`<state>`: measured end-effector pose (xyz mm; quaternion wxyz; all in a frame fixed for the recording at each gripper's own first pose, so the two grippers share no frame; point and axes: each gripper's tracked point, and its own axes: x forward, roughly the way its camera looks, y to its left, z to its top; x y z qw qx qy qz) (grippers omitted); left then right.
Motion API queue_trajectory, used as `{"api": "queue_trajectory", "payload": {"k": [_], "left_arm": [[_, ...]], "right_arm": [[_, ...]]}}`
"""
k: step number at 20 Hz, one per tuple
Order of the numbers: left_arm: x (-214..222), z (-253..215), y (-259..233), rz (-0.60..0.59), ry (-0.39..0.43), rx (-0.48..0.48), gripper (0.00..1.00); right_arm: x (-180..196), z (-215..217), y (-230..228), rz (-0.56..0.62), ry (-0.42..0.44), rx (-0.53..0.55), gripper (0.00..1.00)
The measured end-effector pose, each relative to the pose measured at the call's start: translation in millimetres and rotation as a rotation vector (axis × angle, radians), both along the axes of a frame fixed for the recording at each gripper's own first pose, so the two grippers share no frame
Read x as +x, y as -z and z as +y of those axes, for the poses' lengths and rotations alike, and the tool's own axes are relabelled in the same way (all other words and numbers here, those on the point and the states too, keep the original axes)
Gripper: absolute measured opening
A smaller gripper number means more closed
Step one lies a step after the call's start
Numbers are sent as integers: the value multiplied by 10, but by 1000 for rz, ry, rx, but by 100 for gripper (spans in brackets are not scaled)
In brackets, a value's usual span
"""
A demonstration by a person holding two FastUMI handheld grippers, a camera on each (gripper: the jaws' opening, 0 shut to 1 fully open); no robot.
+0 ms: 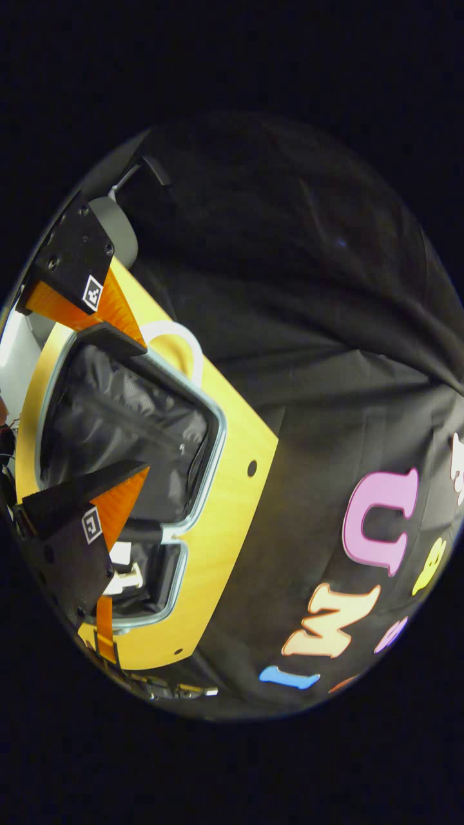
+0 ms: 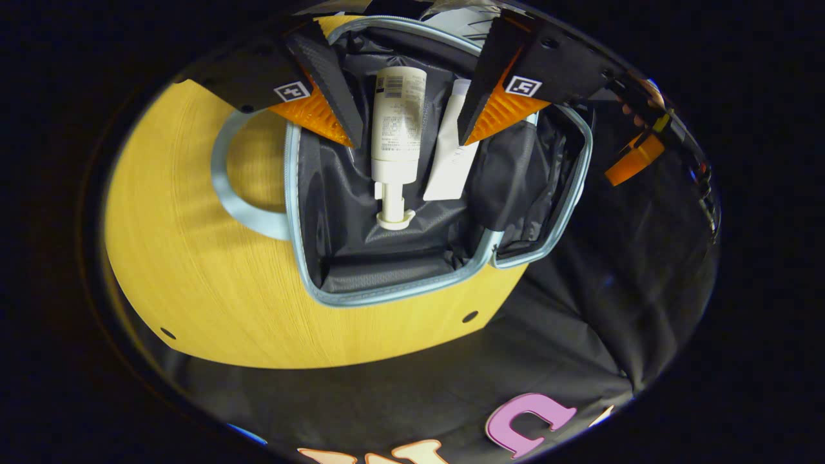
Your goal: First open the suitcase, pack the skin care products into it, and then close the suitcase.
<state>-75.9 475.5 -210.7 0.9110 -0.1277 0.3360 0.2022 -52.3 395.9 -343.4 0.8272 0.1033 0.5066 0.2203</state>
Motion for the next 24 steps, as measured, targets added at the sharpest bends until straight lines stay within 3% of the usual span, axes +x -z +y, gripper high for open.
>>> {"api": "queue_trajectory", "payload": {"k": [1,2,6,13,14,17,18,19,20,22,24], "left_arm": [[32,152,0,7,-8,7,94],[77,273,106,21,-16,8,94],[268,722,438,91,-28,21,94],[301,1073,1078,229,-49,-50,94],[282,1099,1163,249,-49,-62,97],[297,1130,1285,255,-59,-122,88],[272,1110,1374,276,-57,-140,86],[204,1095,1466,320,-54,-156,67],[234,907,1498,328,-40,-249,49],[319,953,1426,290,-66,-252,12],[306,901,1198,278,-34,-222,2]], "right_arm": [[24,-52,-87,-36,-5,14,89],[59,-122,-164,-69,-4,23,94],[148,-481,-386,-152,26,25,94],[217,-1139,-413,-161,126,-49,94],[233,-1192,-405,-159,136,-58,94],[278,-1292,-426,-167,155,-76,94],[292,-1318,-456,-172,158,-77,89],[290,-1329,-458,-178,159,-80,94],[289,-1375,-469,-187,160,-89,95],[264,-1409,-493,-198,157,-91,94],[249,-1445,-514,-210,149,-89,95]]}}
